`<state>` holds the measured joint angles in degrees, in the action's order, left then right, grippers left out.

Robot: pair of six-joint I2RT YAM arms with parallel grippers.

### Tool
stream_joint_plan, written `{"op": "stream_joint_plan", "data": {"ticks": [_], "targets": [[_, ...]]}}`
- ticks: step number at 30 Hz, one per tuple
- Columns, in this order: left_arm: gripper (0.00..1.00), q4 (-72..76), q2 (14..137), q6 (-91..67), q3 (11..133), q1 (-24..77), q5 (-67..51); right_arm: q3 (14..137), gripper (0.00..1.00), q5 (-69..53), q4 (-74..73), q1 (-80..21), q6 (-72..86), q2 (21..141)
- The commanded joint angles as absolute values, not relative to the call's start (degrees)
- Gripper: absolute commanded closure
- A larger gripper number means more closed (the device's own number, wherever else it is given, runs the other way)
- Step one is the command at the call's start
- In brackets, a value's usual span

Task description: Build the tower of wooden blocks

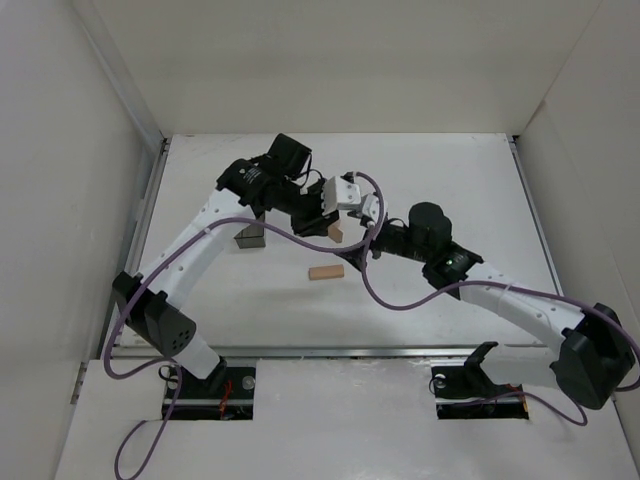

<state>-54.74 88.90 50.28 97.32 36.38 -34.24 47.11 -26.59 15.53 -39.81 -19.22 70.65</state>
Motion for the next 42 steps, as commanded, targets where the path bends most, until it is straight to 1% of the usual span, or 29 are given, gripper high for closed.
{"op": "stream_joint_plan", "data": {"ticks": [1, 2, 6, 8, 12, 15, 20, 31, 42], "targets": [[1.00, -53.00, 90.87, 41.41, 94.84, 36.56, -26.47, 44.04, 0.00, -23.04, 14.24, -40.34, -17.32, 64.71], [1.00, -53.00, 90.88, 40.35, 94.05, 36.56, -23.93, 43.25, 0.00, -21.55, 12.32, -40.34, -17.31, 63.38], [1.00, -52.37, 94.65, 35.60, 92.72, 37.26, -19.96, 40.52, 0.00, -19.25, 4.78, -39.81, -17.31, 56.61], [1.00, -54.04, 98.59, 34.37, 95.00, 38.05, -18.38, 40.52, 0.00, -18.73, 1.25, -39.81, -17.84, 52.85], [1.00, -55.20, 103.35, 32.26, 96.94, 39.19, -15.48, 39.99, 0.00, -21.18, -6.84, -39.81, -20.82, 46.24], [1.00, -54.40, 105.28, 31.64, 96.94, 40.51, -14.25, 39.99, 0.00, -20.14, -11.77, -39.81, -21.36, 42.38], [1.00, -49.67, 105.82, 29.98, 92.38, 41.22, -11.43, 40.52, 0.00, -16.18, -18.35, -39.81, -22.59, 40.26], [1.00, -44.83, 104.59, 30.59, 86.14, 44.38, -8.97, 40.43, 0.00, -14.41, -17.58, -39.81, -22.59, 38.41], [1.00, -44.82, 103.54, 31.11, 86.13, 44.38, -7.91, 40.43, 0.00, -13.36, -17.58, -39.81, -22.59, 37.27]]}}
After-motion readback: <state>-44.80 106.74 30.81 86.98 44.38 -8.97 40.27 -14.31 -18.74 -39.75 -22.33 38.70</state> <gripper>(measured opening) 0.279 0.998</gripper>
